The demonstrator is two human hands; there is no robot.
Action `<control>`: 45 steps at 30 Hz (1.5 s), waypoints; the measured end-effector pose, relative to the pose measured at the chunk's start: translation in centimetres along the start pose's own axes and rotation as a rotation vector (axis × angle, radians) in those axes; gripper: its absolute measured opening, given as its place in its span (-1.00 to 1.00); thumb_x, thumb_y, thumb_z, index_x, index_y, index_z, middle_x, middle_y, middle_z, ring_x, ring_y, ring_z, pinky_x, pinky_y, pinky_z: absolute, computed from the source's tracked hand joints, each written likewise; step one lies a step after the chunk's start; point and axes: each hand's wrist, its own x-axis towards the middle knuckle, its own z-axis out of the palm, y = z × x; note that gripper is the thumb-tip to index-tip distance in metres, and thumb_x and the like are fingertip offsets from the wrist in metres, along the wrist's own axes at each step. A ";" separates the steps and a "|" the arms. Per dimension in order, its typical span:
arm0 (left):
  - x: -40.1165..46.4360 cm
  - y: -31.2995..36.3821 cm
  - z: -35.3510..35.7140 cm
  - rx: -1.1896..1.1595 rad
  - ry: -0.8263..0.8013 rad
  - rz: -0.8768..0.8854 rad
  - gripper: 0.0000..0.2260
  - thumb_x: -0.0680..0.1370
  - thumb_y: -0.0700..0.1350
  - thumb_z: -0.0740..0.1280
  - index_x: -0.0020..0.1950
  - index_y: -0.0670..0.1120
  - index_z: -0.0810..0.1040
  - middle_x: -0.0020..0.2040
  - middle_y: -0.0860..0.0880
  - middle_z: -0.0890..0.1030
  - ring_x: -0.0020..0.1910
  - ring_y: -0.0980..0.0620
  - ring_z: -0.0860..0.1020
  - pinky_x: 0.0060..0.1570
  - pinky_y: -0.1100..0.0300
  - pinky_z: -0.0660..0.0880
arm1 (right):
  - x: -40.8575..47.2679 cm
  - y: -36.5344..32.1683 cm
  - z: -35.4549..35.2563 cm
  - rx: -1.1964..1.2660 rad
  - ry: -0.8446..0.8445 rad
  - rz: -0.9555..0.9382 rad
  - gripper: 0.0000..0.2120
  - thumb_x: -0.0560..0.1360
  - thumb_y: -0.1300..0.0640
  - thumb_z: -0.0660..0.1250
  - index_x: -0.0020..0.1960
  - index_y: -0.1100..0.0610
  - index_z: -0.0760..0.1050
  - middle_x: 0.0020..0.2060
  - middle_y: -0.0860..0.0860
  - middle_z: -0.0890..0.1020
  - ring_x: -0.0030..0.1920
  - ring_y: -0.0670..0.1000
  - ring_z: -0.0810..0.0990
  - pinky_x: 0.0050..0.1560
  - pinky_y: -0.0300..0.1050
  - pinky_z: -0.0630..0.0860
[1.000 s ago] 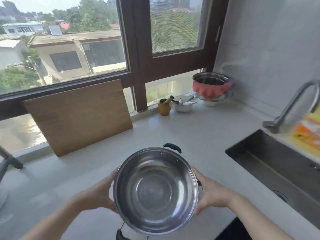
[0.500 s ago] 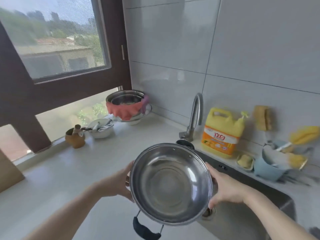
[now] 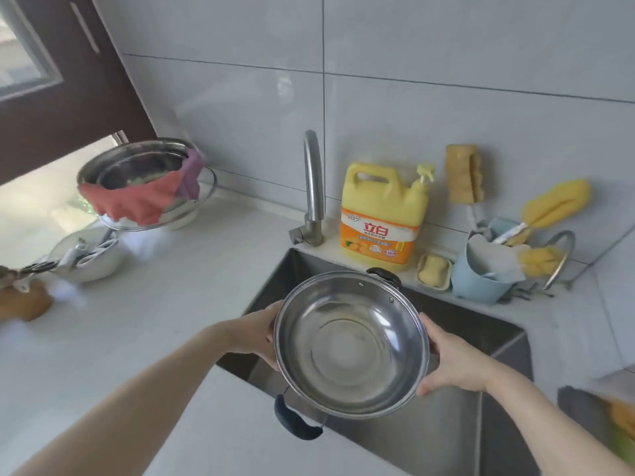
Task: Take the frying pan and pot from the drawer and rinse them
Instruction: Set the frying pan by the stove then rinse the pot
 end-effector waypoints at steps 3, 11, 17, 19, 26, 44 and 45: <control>3.3 -1.6 -0.3 0.024 -0.042 -0.051 0.04 0.17 0.01 0.68 0.50 0.21 0.14 0.29 0.22 0.51 0.25 0.17 0.52 0.30 0.06 0.48 | 0.9 0.9 1.8 0.074 0.009 0.069 0.57 -0.22 -0.27 0.65 0.55 -0.23 -0.27 0.44 -0.22 0.34 0.44 -0.15 0.32 0.45 -0.06 0.32; 11.8 -6.3 0.1 0.096 -0.152 -0.155 0.01 0.17 -0.09 0.66 0.46 0.28 0.17 0.24 0.18 0.56 0.22 0.11 0.56 0.25 0.09 0.52 | 5.7 5.7 8.5 0.270 0.028 0.192 0.49 -0.11 -0.11 0.69 0.52 -0.31 -0.26 0.36 -0.22 0.44 0.38 -0.13 0.41 0.41 -0.05 0.37; 16.3 -11.1 1.4 0.158 -0.136 -0.204 0.07 0.17 -0.09 0.65 0.45 0.40 0.07 0.20 0.07 0.59 0.05 0.06 0.64 0.09 0.06 0.61 | 9.3 7.3 12.1 0.292 0.080 0.211 0.46 -0.11 -0.12 0.67 0.51 -0.31 -0.22 0.12 -0.37 0.49 0.23 -0.19 0.47 0.22 -0.22 0.46; 17.2 -11.9 2.0 0.188 -0.139 -0.210 0.06 0.22 -0.11 0.64 0.48 0.36 0.05 0.23 0.06 0.56 0.04 0.03 0.64 0.06 0.07 0.62 | 10.0 7.1 13.0 0.268 0.091 0.246 0.47 -0.12 -0.18 0.65 0.51 -0.31 -0.26 0.16 -0.32 0.52 0.22 -0.17 0.50 0.16 -0.23 0.48; 19.1 -13.1 2.7 0.237 -0.079 -0.301 -0.19 0.38 0.01 0.46 0.42 0.45 0.04 0.20 0.03 0.60 0.04 -0.02 0.64 0.12 0.03 0.59 | 11.6 6.8 15.3 0.397 0.175 0.245 0.36 -0.22 -0.47 0.49 0.34 -0.53 -0.32 0.25 -0.33 0.39 0.11 -0.22 0.51 -0.05 -0.51 0.44; 20.6 2.1 -5.8 -0.268 1.108 -0.061 -0.84 0.61 -0.11 0.17 -0.10 -0.17 0.42 -0.27 -0.01 0.46 -0.34 0.12 0.38 -0.25 0.12 0.28 | 12.1 8.3 16.5 0.232 0.120 0.225 0.33 0.05 -0.26 0.61 0.29 -0.48 -0.46 0.43 -0.21 0.27 0.31 -0.22 0.41 0.33 -0.24 0.39; 20.6 2.1 -5.8 -0.257 1.112 -0.060 -0.84 0.61 -0.14 0.15 -0.14 -0.16 0.38 -0.31 0.00 0.42 -0.36 0.13 0.34 -0.31 0.12 0.25 | 12.1 8.3 16.5 0.234 0.128 0.235 0.41 -0.05 -0.35 0.60 0.38 -0.44 -0.43 0.38 -0.23 0.34 0.22 -0.22 0.51 0.26 -0.20 0.48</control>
